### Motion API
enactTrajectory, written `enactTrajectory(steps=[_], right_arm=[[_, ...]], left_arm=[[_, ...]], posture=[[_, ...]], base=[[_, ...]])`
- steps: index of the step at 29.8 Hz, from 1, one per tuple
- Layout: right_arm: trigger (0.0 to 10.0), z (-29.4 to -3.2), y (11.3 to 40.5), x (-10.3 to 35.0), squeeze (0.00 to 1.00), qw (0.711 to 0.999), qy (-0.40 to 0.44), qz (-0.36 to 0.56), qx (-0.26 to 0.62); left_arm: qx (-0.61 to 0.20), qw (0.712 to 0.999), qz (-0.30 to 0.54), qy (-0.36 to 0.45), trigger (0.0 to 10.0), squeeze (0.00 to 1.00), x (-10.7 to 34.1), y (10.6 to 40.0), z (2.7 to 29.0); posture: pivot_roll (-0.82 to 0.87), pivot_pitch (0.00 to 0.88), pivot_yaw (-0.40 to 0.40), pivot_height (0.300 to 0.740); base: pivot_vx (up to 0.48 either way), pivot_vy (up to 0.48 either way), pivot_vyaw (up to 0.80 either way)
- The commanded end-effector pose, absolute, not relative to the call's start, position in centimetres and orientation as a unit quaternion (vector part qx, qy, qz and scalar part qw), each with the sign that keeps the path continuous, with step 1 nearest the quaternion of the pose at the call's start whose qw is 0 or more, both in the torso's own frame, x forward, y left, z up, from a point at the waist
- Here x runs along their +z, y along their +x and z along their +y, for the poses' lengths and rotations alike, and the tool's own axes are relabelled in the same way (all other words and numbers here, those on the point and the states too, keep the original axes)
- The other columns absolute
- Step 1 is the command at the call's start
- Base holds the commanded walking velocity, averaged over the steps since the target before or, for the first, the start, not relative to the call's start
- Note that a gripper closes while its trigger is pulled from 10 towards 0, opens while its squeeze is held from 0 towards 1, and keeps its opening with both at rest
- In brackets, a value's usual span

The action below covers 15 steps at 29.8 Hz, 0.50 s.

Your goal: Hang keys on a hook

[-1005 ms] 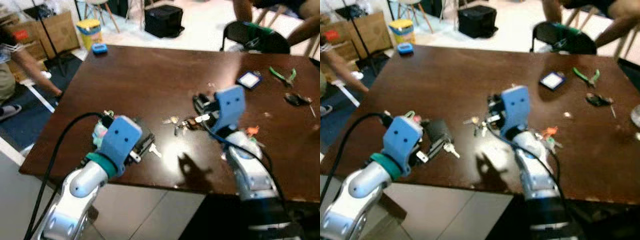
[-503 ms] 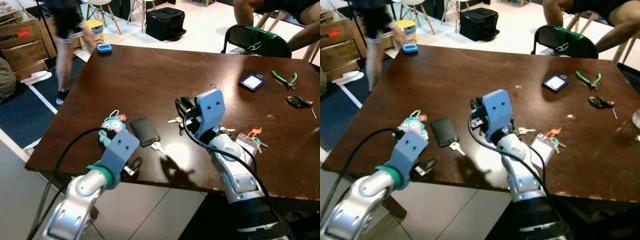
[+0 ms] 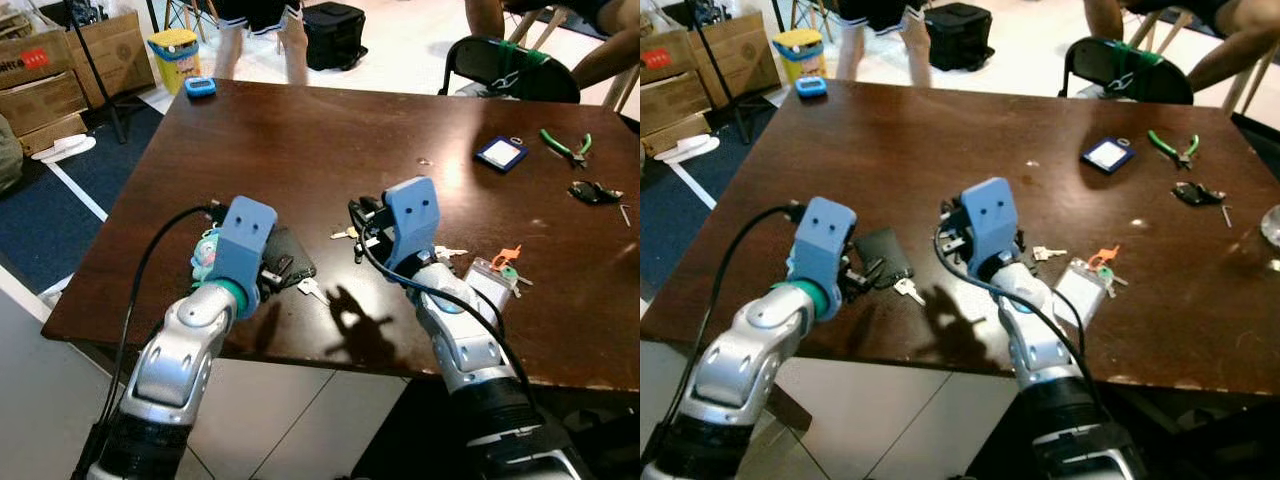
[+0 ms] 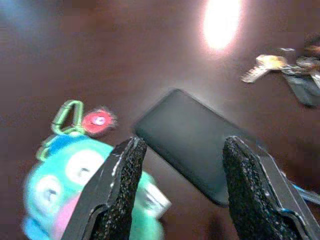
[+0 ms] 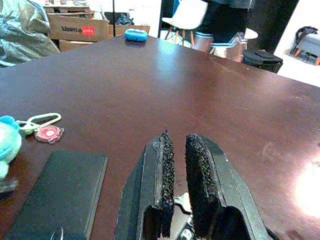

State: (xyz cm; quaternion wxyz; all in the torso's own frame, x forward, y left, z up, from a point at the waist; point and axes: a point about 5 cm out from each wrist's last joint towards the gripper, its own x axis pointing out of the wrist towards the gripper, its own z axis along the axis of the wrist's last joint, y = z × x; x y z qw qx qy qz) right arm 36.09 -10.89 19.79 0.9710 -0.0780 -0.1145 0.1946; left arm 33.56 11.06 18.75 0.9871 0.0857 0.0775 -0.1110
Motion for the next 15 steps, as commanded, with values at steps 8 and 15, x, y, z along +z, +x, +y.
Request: enactTrajectory(steps=[8, 15], right_arm=[[10.0, -10.8, 36.6, 19.5, 0.00, 0.973, -0.074, -0.112, 0.187], [10.0, -11.1, 36.7, 19.7, 0.00, 0.975, -0.068, -0.115, 0.179]], left_arm=[[-0.101, 0.985, 0.102, 0.094, 10.0, 0.00, 17.9, 34.9, 11.0], [-0.116, 0.986, 0.079, 0.091, 10.0, 0.00, 19.2, 35.6, 9.7]], posture=[[0.00, 0.229, 0.092, 0.740], [-0.01, 0.235, 0.101, 0.740]], base=[[0.000, 0.000, 0.00], [0.000, 0.000, 0.00]])
